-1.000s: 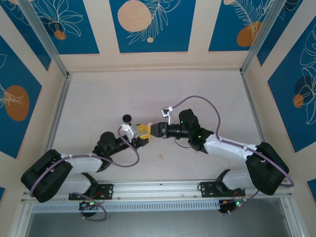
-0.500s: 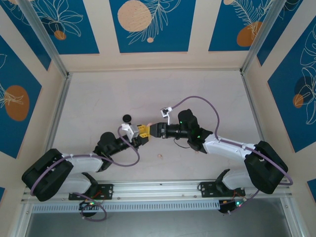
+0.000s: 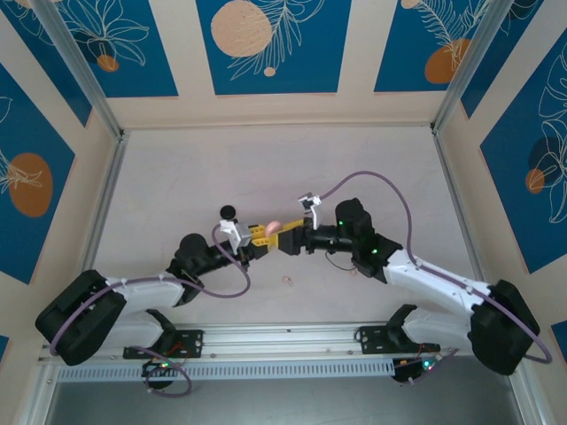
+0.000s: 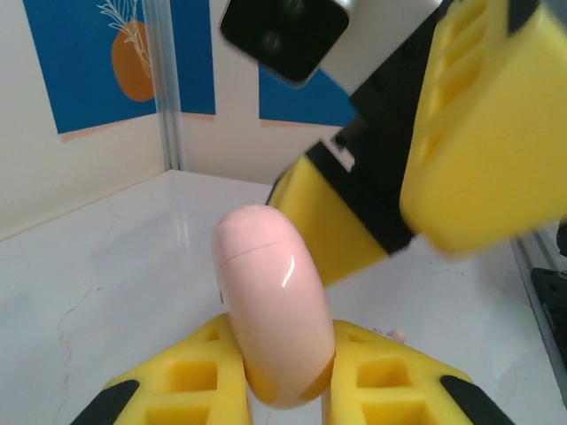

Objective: Insert wireless bluetooth earbuds into charging case

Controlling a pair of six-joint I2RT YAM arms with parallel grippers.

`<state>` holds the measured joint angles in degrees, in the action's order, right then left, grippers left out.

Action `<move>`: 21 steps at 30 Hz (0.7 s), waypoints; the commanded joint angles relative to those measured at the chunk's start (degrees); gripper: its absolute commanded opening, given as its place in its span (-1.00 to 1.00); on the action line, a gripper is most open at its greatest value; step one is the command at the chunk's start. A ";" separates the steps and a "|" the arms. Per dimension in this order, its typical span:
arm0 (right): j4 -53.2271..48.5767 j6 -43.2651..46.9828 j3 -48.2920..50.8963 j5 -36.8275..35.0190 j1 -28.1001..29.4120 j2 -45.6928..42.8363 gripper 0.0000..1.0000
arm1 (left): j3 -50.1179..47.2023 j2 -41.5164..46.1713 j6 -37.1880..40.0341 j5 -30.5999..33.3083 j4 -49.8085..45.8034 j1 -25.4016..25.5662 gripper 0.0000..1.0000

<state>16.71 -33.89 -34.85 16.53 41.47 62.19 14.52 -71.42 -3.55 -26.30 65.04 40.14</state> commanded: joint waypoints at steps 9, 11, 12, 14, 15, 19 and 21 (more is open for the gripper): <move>-10.19 30.16 1.34 8.55 -4.69 -12.20 0.44 | 2.65 -1.16 -0.54 -14.63 0.19 -0.45 -0.87; -12.16 37.45 2.09 10.30 -5.69 -13.92 0.37 | 2.88 -1.71 -0.43 -16.23 1.23 -0.51 -0.87; -12.82 41.44 2.76 11.68 -6.16 -14.81 0.35 | 2.88 -2.10 -0.26 -17.08 1.93 -0.50 -0.86; -12.95 48.39 4.36 14.36 -6.99 -16.48 0.34 | 3.03 -2.89 -0.14 -18.77 3.34 -0.51 -0.87; -12.86 51.35 5.27 15.17 -7.26 -17.32 0.34 | 3.14 -3.30 -0.14 -19.66 3.99 -0.51 -0.86; -15.61 56.13 4.45 17.62 -8.48 -17.03 0.41 | 3.41 -4.82 -0.12 -22.74 6.99 -0.54 -0.85; -18.55 57.50 2.55 19.64 -9.10 -15.46 0.41 | 3.49 -5.58 -0.35 -23.72 8.59 -0.52 -0.85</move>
<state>2.68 16.21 -30.00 31.62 33.12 45.65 16.58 -76.16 -3.57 -45.34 68.23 39.99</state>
